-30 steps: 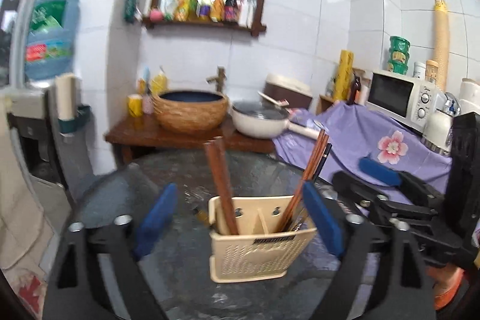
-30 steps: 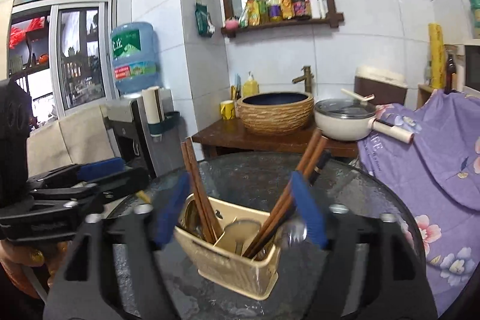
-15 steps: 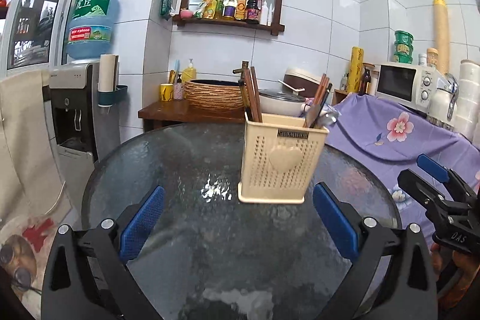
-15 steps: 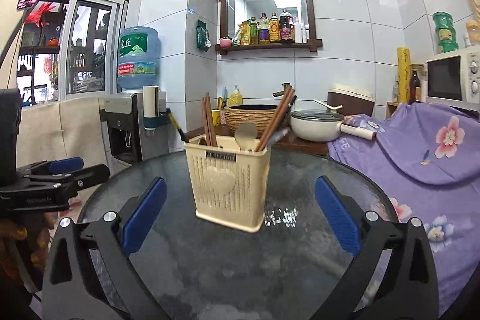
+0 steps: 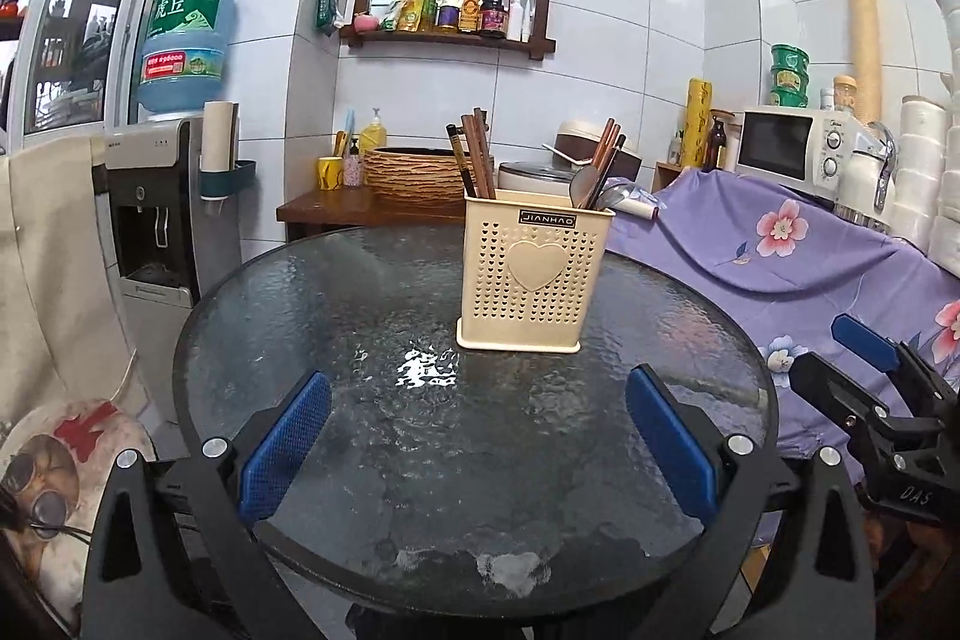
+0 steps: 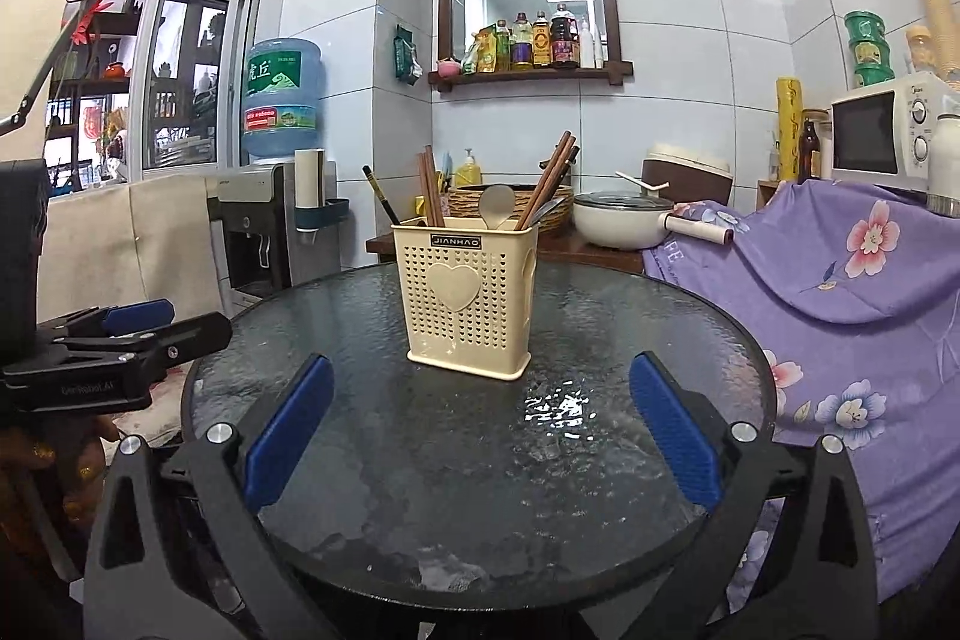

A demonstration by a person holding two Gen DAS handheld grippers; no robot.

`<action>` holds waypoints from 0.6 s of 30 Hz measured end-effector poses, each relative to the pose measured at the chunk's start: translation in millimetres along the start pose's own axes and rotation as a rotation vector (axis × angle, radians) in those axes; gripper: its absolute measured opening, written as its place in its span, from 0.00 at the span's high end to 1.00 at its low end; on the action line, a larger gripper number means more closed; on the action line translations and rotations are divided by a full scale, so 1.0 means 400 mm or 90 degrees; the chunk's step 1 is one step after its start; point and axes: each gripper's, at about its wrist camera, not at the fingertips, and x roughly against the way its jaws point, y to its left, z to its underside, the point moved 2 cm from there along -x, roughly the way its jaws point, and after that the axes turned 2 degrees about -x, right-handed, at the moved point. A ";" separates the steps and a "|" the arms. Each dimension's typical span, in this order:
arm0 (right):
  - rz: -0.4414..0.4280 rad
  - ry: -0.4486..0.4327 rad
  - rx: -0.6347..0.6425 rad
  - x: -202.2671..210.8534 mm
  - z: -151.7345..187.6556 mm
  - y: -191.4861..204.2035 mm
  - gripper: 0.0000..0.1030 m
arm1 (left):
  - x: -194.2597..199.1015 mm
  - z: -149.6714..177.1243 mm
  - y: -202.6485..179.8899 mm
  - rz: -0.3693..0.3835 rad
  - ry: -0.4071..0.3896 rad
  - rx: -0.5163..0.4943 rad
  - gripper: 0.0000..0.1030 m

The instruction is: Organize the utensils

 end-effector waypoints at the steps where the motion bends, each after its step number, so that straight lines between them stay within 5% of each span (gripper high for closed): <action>1: -0.001 0.000 0.000 0.004 0.004 0.001 0.06 | 0.004 0.002 -0.003 -0.001 -0.002 -0.002 0.06; 18: 0.004 -0.006 0.018 0.018 0.006 0.010 0.06 | 0.030 0.016 -0.026 -0.014 -0.018 -0.022 0.06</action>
